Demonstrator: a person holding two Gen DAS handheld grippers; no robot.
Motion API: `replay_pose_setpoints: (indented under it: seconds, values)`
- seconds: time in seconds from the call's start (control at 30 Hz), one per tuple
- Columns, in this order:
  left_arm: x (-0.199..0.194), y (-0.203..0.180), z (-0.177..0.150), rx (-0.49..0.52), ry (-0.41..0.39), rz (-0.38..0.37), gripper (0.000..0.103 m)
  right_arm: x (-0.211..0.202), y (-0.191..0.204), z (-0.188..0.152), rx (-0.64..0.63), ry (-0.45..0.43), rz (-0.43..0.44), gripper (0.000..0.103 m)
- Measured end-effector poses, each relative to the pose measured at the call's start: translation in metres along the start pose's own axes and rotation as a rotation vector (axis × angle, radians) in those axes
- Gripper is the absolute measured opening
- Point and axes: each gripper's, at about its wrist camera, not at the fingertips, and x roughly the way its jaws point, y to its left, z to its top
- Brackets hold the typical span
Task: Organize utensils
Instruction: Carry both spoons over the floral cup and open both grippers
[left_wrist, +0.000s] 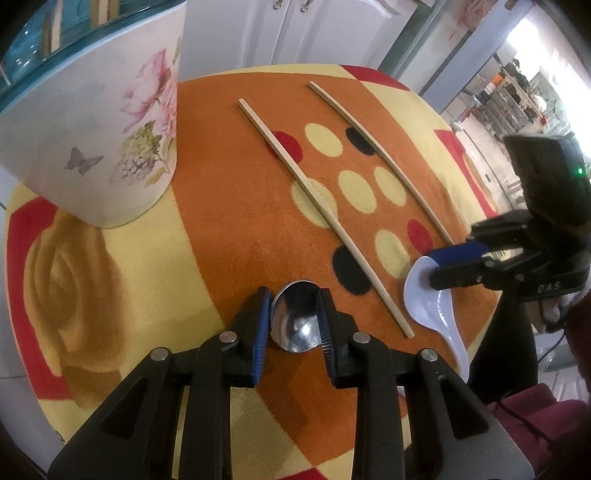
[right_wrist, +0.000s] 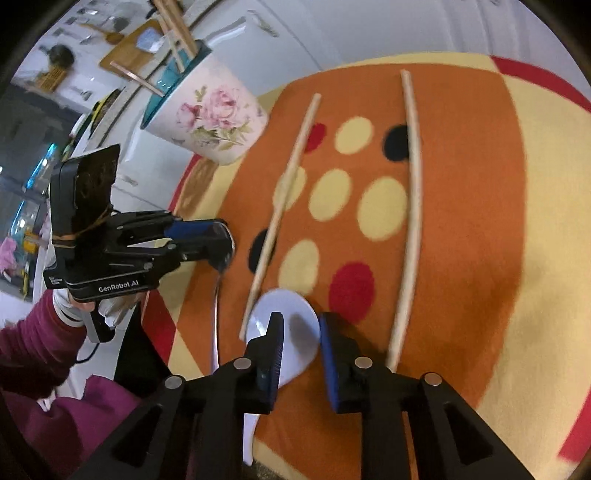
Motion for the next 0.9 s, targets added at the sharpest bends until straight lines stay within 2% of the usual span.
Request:
replay_pose_setpoints:
  seconds: [0.03,0.1,0.13,0.23,0.5,0.67,0.9]
  values:
    - [0.000,0.000,0.001,0.000,-0.001,0.001,0.024,0.003,0.003,0.001,-0.012,0.003,0.002,0.018]
    - [0.000,-0.002,0.000,0.004,-0.004,0.014,0.020,0.008,0.008,0.001,-0.010,0.020,0.001,0.008]
    - [0.001,-0.004,0.000,0.007,-0.007,0.027,0.014,0.008,0.009,-0.001,-0.002,0.024,0.004,0.008]
    - [-0.003,-0.005,-0.002,-0.010,-0.030,0.037,0.008,-0.001,0.011,-0.004,0.016,0.015,-0.013,0.005]
    - [-0.041,0.000,-0.004,-0.065,-0.133,0.053,0.003,-0.056,0.022,0.012,0.033,-0.177,-0.043,0.004]
    - [-0.084,0.006,-0.007,-0.104,-0.230,0.067,0.002,-0.080,0.036,0.032,0.011,-0.275,-0.055,0.004]
    - [-0.156,0.019,-0.009,-0.148,-0.377,0.131,0.002,-0.099,0.072,0.073,-0.051,-0.381,-0.047,0.004]
